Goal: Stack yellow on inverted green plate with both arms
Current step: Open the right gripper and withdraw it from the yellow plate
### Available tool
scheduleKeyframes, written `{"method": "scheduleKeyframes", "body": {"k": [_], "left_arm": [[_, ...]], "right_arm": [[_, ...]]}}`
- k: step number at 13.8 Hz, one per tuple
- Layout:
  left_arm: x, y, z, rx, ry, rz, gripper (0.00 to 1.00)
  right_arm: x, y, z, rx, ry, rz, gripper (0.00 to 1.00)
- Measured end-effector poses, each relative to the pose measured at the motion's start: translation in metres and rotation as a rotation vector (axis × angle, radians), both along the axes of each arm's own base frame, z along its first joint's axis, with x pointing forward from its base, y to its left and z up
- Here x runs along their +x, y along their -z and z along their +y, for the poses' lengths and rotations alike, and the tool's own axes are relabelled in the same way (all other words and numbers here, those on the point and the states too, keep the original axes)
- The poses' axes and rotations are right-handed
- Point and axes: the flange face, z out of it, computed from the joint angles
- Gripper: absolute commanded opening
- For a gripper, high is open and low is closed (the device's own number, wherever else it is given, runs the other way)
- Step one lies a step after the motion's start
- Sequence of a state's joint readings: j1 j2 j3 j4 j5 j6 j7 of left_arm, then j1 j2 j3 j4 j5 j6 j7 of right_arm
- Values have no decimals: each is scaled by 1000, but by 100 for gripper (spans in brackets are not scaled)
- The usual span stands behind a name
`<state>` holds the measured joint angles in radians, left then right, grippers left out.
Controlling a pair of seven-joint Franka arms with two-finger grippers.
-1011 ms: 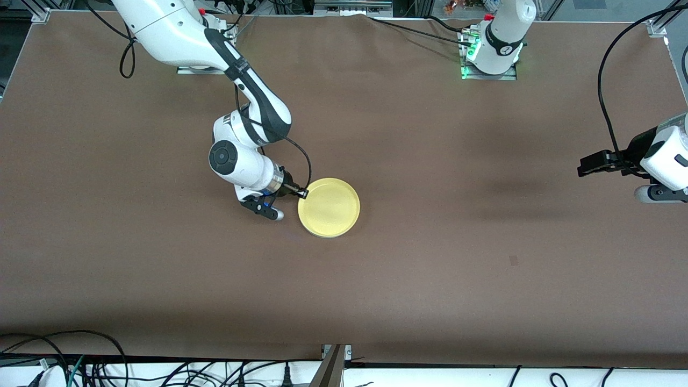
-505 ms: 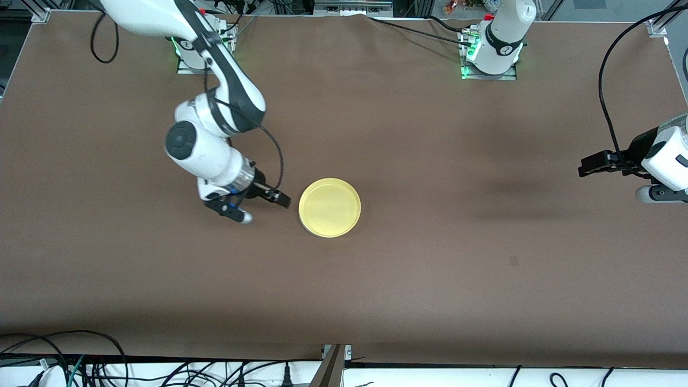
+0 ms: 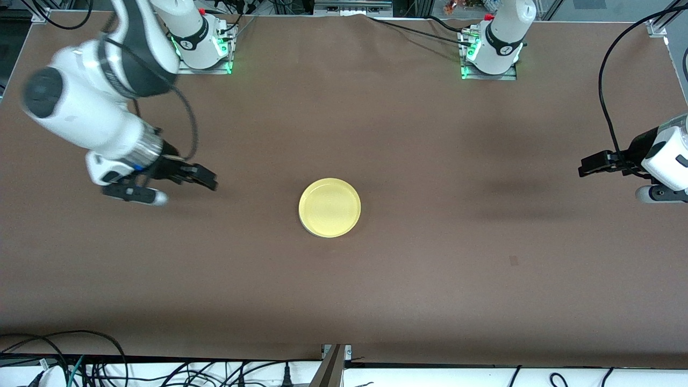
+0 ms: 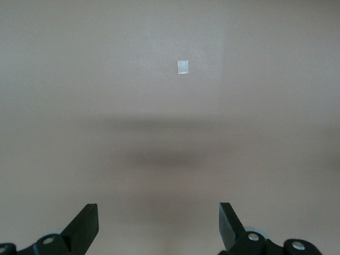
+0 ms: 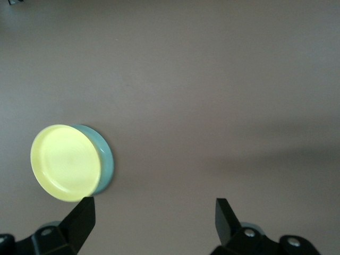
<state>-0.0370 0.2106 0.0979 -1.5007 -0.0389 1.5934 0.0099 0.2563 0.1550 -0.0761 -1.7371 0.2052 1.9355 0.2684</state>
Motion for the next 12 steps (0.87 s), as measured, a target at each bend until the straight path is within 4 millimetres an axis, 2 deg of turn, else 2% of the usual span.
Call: {"method": "scheduleKeyframes", "body": {"k": [2, 3, 4, 5, 7, 10, 12], "left_arm": [[0, 0, -1, 0, 0, -1, 100], [0, -1, -1, 0, 0, -3, 100], [1, -2, -1, 0, 0, -6, 100], [1, -3, -1, 0, 0, -8, 100], [1, -4, -1, 1, 0, -10, 100], [1, -4, -1, 1, 0, -10, 100], [1, -4, 0, 1, 0, -10, 100]], "right_arm": [[-13, -32, -53, -56, -48, 17, 100], [-22, -47, -72, -118, -68, 16, 100], [-31, -61, -79, -180, -88, 17, 100], [-41, -73, -78, -228, -107, 26, 100], [-54, -88, -80, -257, -106, 37, 100], [-52, -93, -111, -215, -53, 36, 100], [-51, -94, -118, -206, -56, 35, 100]]}}
